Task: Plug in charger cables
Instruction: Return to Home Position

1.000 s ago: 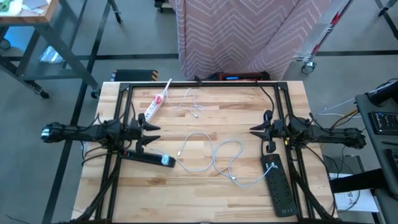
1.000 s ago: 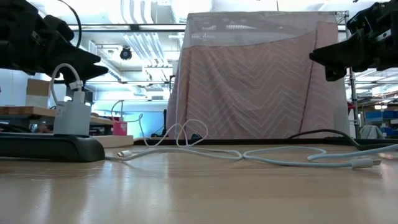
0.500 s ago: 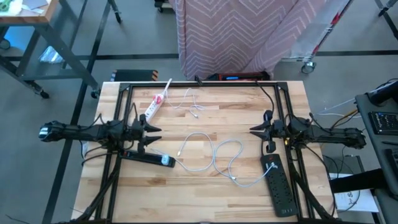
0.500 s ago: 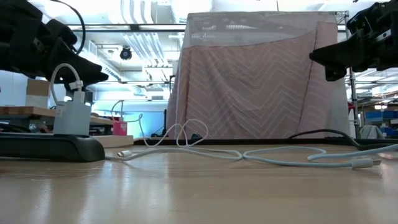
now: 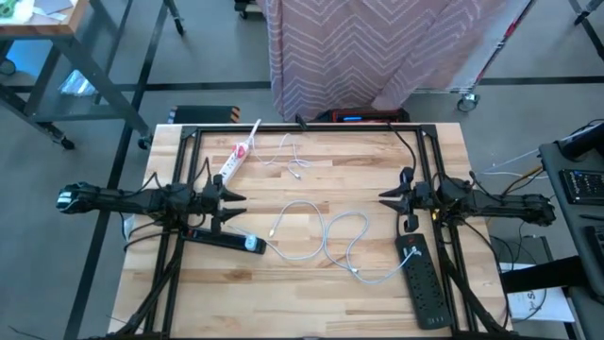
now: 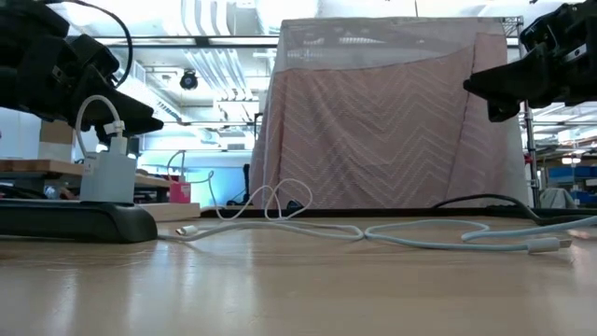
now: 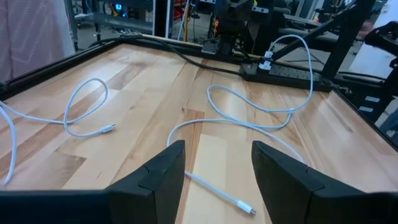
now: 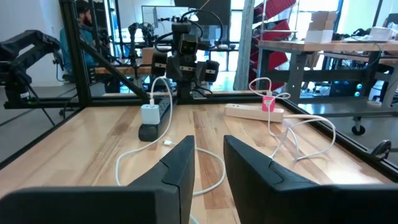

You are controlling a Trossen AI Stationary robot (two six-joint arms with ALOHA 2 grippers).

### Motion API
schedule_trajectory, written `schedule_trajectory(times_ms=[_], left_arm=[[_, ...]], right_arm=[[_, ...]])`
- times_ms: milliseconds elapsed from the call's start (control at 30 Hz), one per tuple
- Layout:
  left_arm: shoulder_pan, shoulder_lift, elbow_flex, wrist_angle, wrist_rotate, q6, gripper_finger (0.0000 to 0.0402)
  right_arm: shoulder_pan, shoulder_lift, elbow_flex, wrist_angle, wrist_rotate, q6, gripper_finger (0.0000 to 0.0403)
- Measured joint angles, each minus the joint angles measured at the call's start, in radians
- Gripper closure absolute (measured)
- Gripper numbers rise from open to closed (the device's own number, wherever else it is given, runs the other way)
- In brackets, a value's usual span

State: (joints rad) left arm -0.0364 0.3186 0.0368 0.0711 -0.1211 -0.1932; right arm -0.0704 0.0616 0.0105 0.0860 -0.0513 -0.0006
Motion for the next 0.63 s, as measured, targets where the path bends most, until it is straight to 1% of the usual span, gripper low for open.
schedule_trajectory(times_ms=[433, 633], left_arm=[[0.000, 0.034, 0.000, 0.000, 0.000, 0.000, 0.0210], [0.000, 0.043, 0.000, 0.000, 0.000, 0.000, 0.0212]], right_arm=[[0.000, 0.000, 0.000, 0.000, 0.000, 0.000, 0.0352], [0.000, 0.000, 0.000, 0.000, 0.000, 0.000, 0.0359]])
